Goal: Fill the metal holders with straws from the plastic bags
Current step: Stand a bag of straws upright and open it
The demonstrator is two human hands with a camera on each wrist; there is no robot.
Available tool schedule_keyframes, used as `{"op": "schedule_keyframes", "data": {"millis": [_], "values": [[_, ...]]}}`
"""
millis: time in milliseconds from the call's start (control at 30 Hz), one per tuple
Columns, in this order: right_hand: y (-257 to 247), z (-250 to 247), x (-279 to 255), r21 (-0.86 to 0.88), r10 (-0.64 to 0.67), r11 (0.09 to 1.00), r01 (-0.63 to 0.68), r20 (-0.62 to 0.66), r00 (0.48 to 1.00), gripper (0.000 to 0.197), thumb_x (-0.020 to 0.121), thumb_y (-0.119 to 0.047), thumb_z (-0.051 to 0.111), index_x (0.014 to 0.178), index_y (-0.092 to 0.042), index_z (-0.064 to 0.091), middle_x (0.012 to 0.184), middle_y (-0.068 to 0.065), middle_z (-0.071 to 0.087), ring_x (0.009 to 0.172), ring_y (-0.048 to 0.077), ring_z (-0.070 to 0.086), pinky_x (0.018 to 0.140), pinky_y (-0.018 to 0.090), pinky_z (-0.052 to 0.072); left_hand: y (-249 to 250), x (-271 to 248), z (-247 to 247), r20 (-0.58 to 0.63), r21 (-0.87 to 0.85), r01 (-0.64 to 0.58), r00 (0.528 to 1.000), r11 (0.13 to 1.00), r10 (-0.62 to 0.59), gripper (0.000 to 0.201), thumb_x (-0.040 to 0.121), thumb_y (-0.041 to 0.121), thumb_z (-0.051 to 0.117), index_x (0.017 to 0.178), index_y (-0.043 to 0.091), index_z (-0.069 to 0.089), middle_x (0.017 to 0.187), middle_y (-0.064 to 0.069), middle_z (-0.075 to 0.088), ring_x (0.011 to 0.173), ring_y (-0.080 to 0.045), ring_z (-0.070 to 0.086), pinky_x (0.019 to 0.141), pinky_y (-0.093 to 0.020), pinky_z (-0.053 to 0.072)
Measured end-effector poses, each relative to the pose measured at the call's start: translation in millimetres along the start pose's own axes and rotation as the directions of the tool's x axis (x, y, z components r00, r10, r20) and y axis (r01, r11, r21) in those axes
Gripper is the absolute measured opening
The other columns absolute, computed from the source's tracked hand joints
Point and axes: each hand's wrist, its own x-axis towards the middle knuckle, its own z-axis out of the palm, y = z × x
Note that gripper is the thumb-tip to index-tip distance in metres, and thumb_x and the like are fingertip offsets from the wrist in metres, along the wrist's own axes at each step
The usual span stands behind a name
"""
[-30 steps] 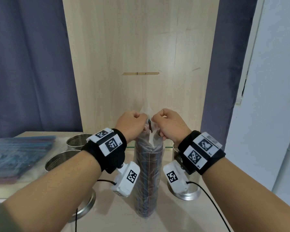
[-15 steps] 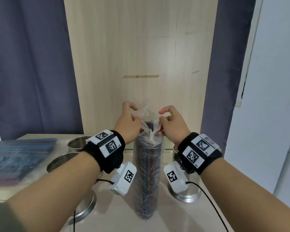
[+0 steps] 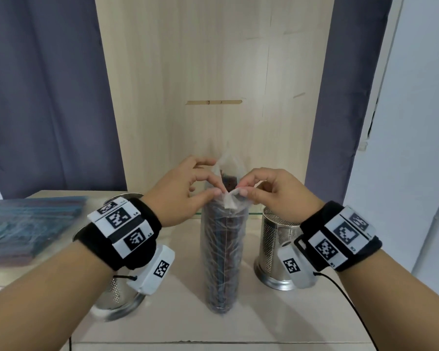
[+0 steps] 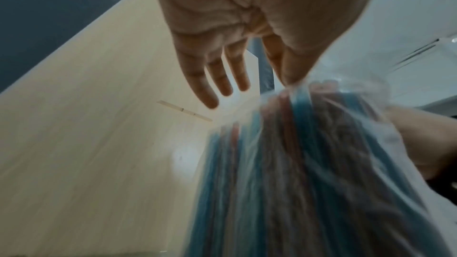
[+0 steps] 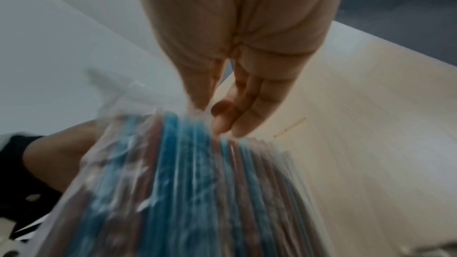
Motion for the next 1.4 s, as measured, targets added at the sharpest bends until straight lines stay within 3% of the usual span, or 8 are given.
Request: {"op": "schedule_keyframes", "data": {"millis": [100, 200, 367, 600, 833, 1033, 1233, 1400], "values": [[16.3, 2.1, -4.7, 0.104, 0.059, 0.994, -0.027, -0.318, 0.946, 0.015, 0.095, -0.012, 0.064, 0.086, -0.024, 0.065, 0.076, -0.005, 0.063, 0.067, 0.014, 0.07, 0.069, 0.03, 0.057, -12.0, 2.1, 5.3, -0.344, 0.075, -0.006, 0.939, 0.997, 0.032, 0.02, 0.094, 0.016, 0.06, 0.086, 0.034, 0.06, 0.112, 0.005, 0.049, 0.099, -0.007, 0.056, 0.08, -0.02, 0.044], [25.8, 7.4, -16.0, 0.095, 0.074, 0.994, -0.046, -0.323, 0.943, 0.014, 0.096, -0.012, 0.062, 0.089, -0.024, 0.063, 0.079, 0.003, 0.068, 0.079, 0.03, 0.068, 0.078, 0.043, 0.057, -20.5, -5.5, 6.1, -0.364, 0.043, 0.067, 0.93, 0.997, -0.047, 0.018, 0.096, 0.013, 0.056, 0.088, 0.03, 0.056, 0.104, 0.008, 0.046, 0.089, -0.001, 0.056, 0.08, -0.01, 0.039], [20.1, 7.6, -28.1, 0.073, 0.004, 0.997, 0.005, -0.128, 0.992, 0.027, 0.086, -0.004, 0.071, 0.097, -0.022, 0.054, 0.091, 0.002, 0.059, 0.082, 0.014, 0.059, 0.079, 0.029, 0.054, -11.6, -19.7, 7.0, -0.054, -0.069, 0.075, 0.995, 0.995, -0.079, 0.032, 0.086, 0.014, 0.066, 0.1, 0.041, 0.054, 0.126, 0.014, 0.04, 0.108, 0.004, 0.052, 0.072, -0.011, 0.049], [28.6, 28.2, -30.4, -0.269, -0.109, 0.963, 0.008, -0.361, 0.926, 0.041, 0.079, -0.005, 0.076, 0.072, -0.028, 0.043, 0.074, -0.004, 0.049, 0.068, 0.0, 0.048, 0.063, 0.009, 0.037, -21.3, -26.0, 28.7, -0.392, 0.082, -0.001, 0.919, 0.997, 0.034, 0.036, 0.076, 0.014, 0.077, 0.066, 0.03, 0.047, 0.12, 0.006, 0.047, 0.111, -0.007, 0.052, 0.076, -0.01, 0.052], [8.5, 10.2, -3.1, -0.078, 0.133, 0.985, -0.155, -0.234, 0.963, 0.031, 0.084, -0.058, 0.046, 0.087, -0.034, 0.065, 0.128, 0.001, 0.045, 0.133, 0.01, 0.034, 0.105, 0.026, 0.036, -1.6, -8.9, 9.2, -0.247, -0.147, 0.114, 0.958, 0.982, -0.148, 0.045, 0.082, 0.07, 0.048, 0.075, 0.03, 0.068, 0.134, 0.005, 0.045, 0.125, 0.006, 0.041, 0.091, -0.016, 0.036], [-14.8, -8.2, 50.1, -0.301, 0.351, 0.892, -0.338, -0.012, 0.936, 0.031, 0.098, -0.025, 0.055, 0.126, -0.021, 0.067, 0.133, 0.001, 0.063, 0.121, 0.016, 0.057, 0.089, 0.016, 0.038, 19.4, 62.1, -15.8, 0.197, 0.064, 0.472, 0.858, 0.879, -0.475, 0.032, 0.096, 0.032, 0.057, 0.122, 0.019, 0.068, 0.123, 0.0, 0.063, 0.104, -0.02, 0.059, 0.076, -0.027, 0.047], [-11.9, -11.3, 45.5, -0.316, 0.433, 0.845, -0.432, -0.071, 0.899, 0.067, 0.097, -0.03, 0.057, 0.154, -0.01, 0.029, 0.159, 0.006, 0.034, 0.142, 0.023, 0.039, 0.109, 0.026, 0.029, 5.0, 57.9, -12.9, 0.079, 0.089, 0.506, 0.855, 0.858, -0.513, 0.067, 0.093, 0.018, 0.057, 0.153, 0.015, 0.026, 0.15, -0.003, 0.041, 0.107, -0.028, 0.063, 0.09, -0.043, 0.056], [-21.7, -2.6, 10.9, -0.143, 0.523, 0.837, -0.528, -0.071, 0.849, 0.081, 0.085, -0.059, 0.062, 0.153, -0.04, 0.022, 0.154, 0.01, 0.03, 0.132, 0.03, 0.046, 0.092, 0.031, 0.036, -4.9, 33.0, -7.1, 0.072, -0.036, 0.592, 0.805, 0.805, -0.589, 0.083, 0.081, 0.044, 0.06, 0.153, 0.043, 0.017, 0.147, -0.017, 0.039, 0.074, -0.021, 0.06, 0.059, -0.029, 0.057]]}}
